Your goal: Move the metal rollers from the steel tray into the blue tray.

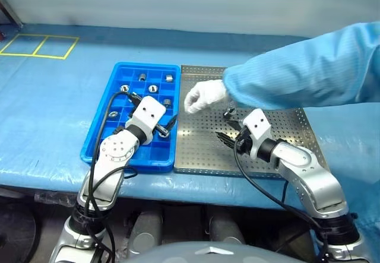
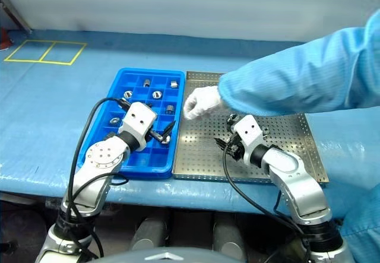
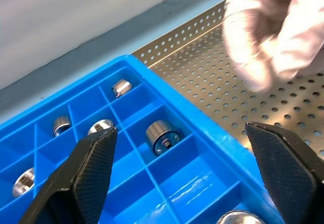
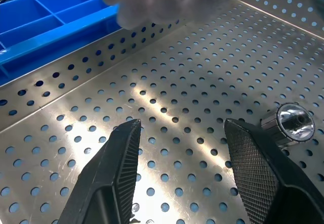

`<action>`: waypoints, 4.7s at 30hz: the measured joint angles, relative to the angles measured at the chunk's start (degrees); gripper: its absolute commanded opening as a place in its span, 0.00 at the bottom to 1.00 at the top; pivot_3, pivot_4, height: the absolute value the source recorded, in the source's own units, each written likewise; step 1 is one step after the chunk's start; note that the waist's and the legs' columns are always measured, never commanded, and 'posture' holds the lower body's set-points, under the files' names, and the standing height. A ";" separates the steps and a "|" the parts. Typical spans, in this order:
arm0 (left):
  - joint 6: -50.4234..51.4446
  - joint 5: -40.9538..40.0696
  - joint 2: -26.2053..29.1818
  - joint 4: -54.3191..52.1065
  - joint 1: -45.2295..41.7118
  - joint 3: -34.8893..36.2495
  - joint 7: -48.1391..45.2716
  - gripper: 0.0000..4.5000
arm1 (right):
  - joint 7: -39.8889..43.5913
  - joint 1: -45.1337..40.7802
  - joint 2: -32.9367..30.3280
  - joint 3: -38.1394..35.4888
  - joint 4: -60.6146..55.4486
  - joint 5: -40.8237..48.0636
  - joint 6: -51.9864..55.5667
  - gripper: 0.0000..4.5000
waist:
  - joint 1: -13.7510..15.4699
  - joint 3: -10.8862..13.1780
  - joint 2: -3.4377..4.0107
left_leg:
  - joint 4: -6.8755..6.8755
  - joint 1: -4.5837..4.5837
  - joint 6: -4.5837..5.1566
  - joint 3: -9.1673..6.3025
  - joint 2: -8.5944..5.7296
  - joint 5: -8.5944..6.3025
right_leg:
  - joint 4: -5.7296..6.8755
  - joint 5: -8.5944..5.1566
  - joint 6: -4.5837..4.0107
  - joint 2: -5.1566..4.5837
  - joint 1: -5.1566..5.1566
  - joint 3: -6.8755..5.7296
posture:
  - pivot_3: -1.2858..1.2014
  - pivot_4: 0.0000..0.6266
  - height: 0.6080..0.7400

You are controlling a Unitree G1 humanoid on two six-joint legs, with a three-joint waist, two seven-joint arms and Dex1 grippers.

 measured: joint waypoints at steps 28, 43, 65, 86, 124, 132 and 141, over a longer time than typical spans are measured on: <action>-3.21 -2.49 1.95 0.31 0.16 -1.34 -4.80 0.98 | -5.56 -0.73 2.69 -1.51 3.05 -3.23 0.98 0.61 | -1.71 -0.01 0.02 | 0.01 0.03 0.01 0.00 0.00 0.00 | 0.03 0.01 0.01 0.01 0.03 0.02 | 0.56 0.24 1.00; -3.21 -2.33 2.40 0.31 0.17 -1.36 -4.68 0.98 | -5.19 -0.74 2.79 -1.47 3.05 -3.33 1.03 0.61 | -1.72 -0.01 0.02 | 0.01 0.03 0.00 0.00 0.00 0.00 | 0.03 0.01 0.01 0.01 0.03 0.02 | 0.56 0.24 1.00; -3.19 -2.11 2.41 0.31 0.25 -0.82 -3.17 0.98 | -6.31 -2.28 4.71 -1.47 5.22 -4.23 1.02 0.61 | -1.70 -0.01 0.02 | 0.01 0.03 0.00 -0.01 0.00 0.00 | 0.03 0.01 0.01 0.01 0.02 0.01 | 0.56 0.24 1.00; 0.51 -10.80 3.74 -0.75 0.83 1.04 -6.67 0.98 | -3.45 -4.90 9.75 2.46 15.32 -3.03 1.29 0.57 | -1.63 -0.01 0.02 | 0.00 0.05 0.01 -0.02 0.01 0.00 | 0.05 0.01 0.00 0.02 0.04 0.01 | 0.58 0.24 1.00; 28.81 -3.59 7.18 -25.45 18.34 14.95 12.83 0.98 | 11.01 -33.29 26.14 14.86 39.08 -3.40 -9.00 0.40 | 5.18 0.01 0.07 | -0.38 0.10 -0.07 -0.27 0.05 0.04 | 0.06 -0.11 -0.26 0.08 -0.05 -0.29 | 0.71 0.24 1.00; 28.35 -4.05 6.87 -27.70 22.99 14.19 12.34 0.98 | 14.77 -36.77 30.44 15.72 49.69 -4.88 -12.89 0.40 | 8.15 0.02 0.09 | -0.50 0.11 -0.17 -0.27 0.08 0.06 | 0.06 -0.16 -0.33 0.10 -0.12 -0.33 | 0.73 0.24 1.00; 25.51 -4.63 7.34 -28.52 24.09 10.66 11.15 0.98 | 15.92 -38.56 32.43 15.43 55.23 -6.16 -14.44 0.40 | 11.12 0.02 0.11 | -0.67 0.11 -0.49 -0.24 0.15 0.03 | 0.04 -0.25 -0.46 0.13 -0.23 -0.40 | 0.73 0.24 1.00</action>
